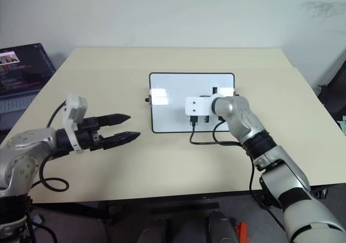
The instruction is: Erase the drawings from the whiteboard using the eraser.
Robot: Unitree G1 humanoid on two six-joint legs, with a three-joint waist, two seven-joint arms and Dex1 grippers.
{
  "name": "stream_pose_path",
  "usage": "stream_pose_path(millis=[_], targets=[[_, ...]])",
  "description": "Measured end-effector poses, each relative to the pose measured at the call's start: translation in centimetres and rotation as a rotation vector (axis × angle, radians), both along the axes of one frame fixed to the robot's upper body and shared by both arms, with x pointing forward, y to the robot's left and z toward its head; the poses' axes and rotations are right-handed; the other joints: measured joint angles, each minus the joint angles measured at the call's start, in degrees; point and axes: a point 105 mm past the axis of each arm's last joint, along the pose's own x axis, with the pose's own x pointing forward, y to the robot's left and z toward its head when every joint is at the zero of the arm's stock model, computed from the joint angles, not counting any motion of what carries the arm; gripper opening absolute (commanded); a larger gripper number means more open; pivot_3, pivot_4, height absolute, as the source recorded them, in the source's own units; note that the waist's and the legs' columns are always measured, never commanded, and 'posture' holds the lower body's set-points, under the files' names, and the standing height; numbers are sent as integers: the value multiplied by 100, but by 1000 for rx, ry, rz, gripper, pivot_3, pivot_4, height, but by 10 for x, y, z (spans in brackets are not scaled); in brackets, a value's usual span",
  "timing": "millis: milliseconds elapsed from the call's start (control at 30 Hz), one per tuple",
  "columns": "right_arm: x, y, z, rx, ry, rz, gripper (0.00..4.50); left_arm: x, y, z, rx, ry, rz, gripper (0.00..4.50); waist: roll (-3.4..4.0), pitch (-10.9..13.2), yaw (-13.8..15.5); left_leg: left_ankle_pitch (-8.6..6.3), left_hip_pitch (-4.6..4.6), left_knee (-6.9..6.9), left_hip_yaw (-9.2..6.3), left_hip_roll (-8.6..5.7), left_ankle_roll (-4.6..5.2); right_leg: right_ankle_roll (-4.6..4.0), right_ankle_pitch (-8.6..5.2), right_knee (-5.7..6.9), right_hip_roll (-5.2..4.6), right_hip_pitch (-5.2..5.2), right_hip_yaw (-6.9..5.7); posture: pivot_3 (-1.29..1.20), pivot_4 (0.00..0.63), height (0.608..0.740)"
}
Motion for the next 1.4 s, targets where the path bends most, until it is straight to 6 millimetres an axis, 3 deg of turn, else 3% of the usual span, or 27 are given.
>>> stream_pose_path(millis=[167,333,767,933,1100,1400], targets=[[7,2,16,37,-73,-21,961,0,0,0,0,-1,0,4500,-1,0,1,-3,-3,-46,0,0,-4,-7,-5,-1,1,-20,-3,0,150,740],[8,1,18,49,-86,-29,961,0,0,0,0,-1,-1,4500,-1,0,-1,-3,-2,-52,-1,1,-4,-13,-9,-1,4,-21,-3,0,150,740],[-23,7,-27,42,70,47,961,1,-1,2,0,-7,-4,4500,-8,-4,-1,-2,8,-52,-1,1,-4,-13,-9,-2,5,-12,-3,0,150,740],[-27,1,-27,105,124,-4,961,1,-1,2,0,-7,-3,4500,-8,0,3,-2,5,-52,-2,1,-5,-13,-9,-2,5,-14,-3,0,150,740],[-24,-27,30,511,145,-134,961,1,-1,2,-2,-6,-1,4500,-9,9,22,-2,-51,-52,-17,1,-5,20,9,-1,5,-59,-21,0,150,740],[-24,-90,97,1074,-4,-236,960,4,-4,6,-22,-21,-8,4500,-8,9,21,-3,-70,-55,-21,1,-5,20,7,-12,5,-70,-30,0,150,740]])
